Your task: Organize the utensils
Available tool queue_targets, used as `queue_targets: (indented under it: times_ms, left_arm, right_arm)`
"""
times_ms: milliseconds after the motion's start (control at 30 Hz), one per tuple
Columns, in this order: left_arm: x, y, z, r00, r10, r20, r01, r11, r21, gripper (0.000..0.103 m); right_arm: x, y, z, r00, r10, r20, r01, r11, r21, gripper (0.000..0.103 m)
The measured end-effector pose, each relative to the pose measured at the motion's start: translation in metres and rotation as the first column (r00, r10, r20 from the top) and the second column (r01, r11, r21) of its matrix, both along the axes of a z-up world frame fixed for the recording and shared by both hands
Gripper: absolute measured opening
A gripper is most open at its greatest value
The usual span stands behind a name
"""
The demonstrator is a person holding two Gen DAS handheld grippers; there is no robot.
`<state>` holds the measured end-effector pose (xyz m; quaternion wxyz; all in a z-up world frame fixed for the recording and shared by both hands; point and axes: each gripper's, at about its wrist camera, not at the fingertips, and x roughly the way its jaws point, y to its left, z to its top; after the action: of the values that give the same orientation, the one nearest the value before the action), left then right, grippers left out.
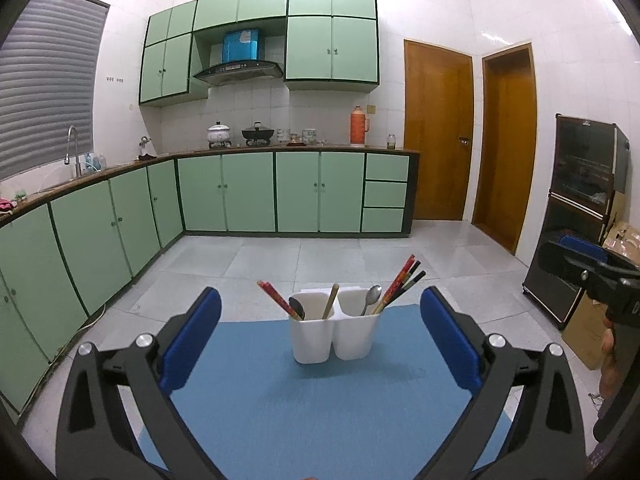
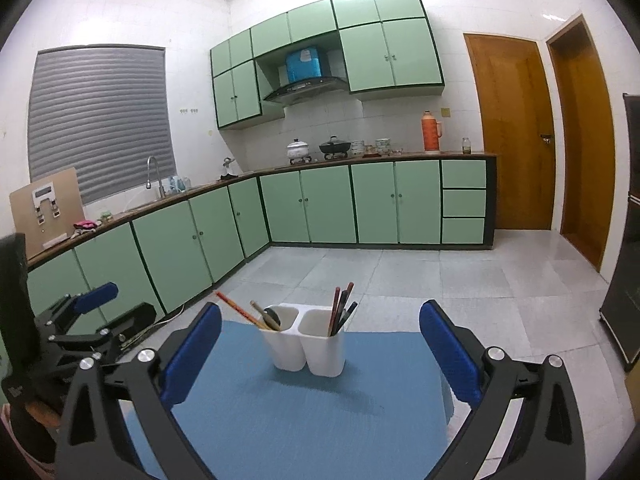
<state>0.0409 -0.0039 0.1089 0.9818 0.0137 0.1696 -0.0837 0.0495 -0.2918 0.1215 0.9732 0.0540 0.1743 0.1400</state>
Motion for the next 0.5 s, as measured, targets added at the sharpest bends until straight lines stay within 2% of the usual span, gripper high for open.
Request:
queue_targets:
  times_ms: [233,500]
  left_arm:
    - [-0.030,0.005,0.010,0.999,0.009,0.030,-0.009,1.000,-0.005,0.097]
    - [-0.044,0.011,0.017,0.999,0.021,0.046,-0.020,1.000,-0.014,0.097]
  right_arm:
    - [-0.026,0.015,0.004,1.000,0.015,0.023,-0.014,0.999,-0.037,0.097]
    - [-0.040,0.027,0.008,0.999,0.036,0.038,-0.033,0.997,-0.063,0.097]
